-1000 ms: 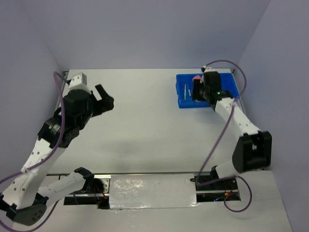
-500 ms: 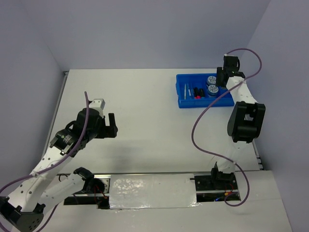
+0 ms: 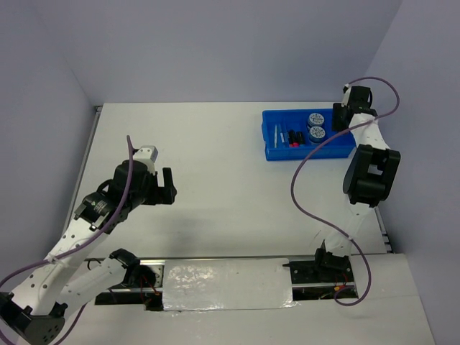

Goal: Sort the stationery into containers
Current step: Place the stationery in the storage box.

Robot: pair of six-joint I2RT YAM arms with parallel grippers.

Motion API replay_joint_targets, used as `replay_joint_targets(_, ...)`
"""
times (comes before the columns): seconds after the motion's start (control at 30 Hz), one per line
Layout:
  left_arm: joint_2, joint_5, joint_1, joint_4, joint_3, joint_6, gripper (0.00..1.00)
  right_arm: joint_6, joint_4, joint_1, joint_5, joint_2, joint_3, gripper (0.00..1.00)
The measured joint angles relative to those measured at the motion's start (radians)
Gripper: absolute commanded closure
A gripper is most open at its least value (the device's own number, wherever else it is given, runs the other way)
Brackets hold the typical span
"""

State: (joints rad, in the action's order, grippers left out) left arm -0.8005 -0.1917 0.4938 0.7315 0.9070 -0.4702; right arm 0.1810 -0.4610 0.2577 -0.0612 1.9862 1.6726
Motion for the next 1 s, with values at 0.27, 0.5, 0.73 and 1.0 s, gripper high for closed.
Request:
replay_joint_targets(0.27, 0.002, 0.014, 0.000, -0.001, 0.000, 0.001, 0.01, -0.005, -0.011, -0.001, 0.012, 0.049, 0.051, 0.69)
replay_joint_targets(0.5, 0.024, 0.023, 0.001, -0.007, 0.000, 0.004, 0.01, -0.017, -0.006, 0.003, -0.009, 0.049, 0.072, 0.00)
replay_joint_targets(0.73, 0.025, 0.026, 0.001, -0.007, 0.000, 0.004, 0.01, -0.032, -0.006, 0.003, 0.001, 0.049, 0.089, 0.00)
replay_joint_targets(1.0, 0.025, -0.016, -0.025, -0.004, 0.000, -0.004, 0.01, -0.098, -0.037, -0.058, 0.047, 0.002, 0.069, 0.00)
